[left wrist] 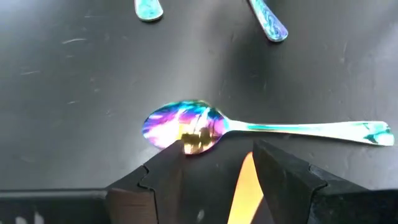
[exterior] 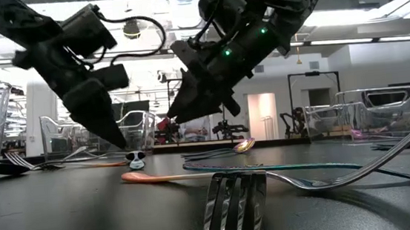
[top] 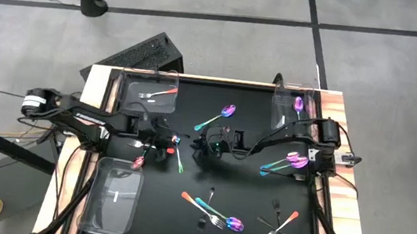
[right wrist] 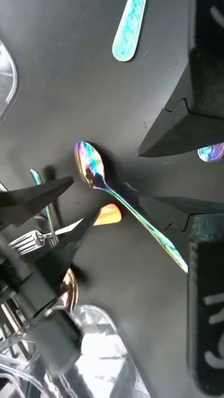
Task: Sort silverware by color (type)
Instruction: Put the black fork into the bottom transparent bin
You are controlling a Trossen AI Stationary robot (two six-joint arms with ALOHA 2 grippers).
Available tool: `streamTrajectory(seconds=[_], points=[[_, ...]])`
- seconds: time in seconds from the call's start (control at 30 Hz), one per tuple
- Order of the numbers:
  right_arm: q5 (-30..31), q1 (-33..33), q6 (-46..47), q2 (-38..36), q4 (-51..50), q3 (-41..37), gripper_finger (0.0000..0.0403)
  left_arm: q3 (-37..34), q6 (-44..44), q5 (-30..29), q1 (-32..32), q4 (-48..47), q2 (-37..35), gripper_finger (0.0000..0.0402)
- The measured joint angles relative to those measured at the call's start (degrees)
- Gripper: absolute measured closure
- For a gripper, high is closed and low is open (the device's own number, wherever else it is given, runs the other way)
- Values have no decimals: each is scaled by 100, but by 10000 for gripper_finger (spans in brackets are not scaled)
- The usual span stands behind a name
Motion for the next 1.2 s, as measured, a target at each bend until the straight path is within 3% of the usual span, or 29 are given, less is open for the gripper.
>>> streamTrajectory(seconds=[0.3,0.67,0.8,0.97,1.2], points=[[48,-3,4,-156,-636,3,271,629,432,98,13,384,1252,223],[1422,365,158,-1043,-2753,-6,271,2196,775,-61,357,495,2535,223],[1555,543,379,-1235,-3339,0,271,2587,925,-67,464,452,2535,223],[1660,776,824,-1237,-3635,22,271,2587,1060,-162,427,208,2123,223],[1656,1148,1034,-1200,-3500,22,271,2577,1018,-1238,-87,-669,1457,223]])
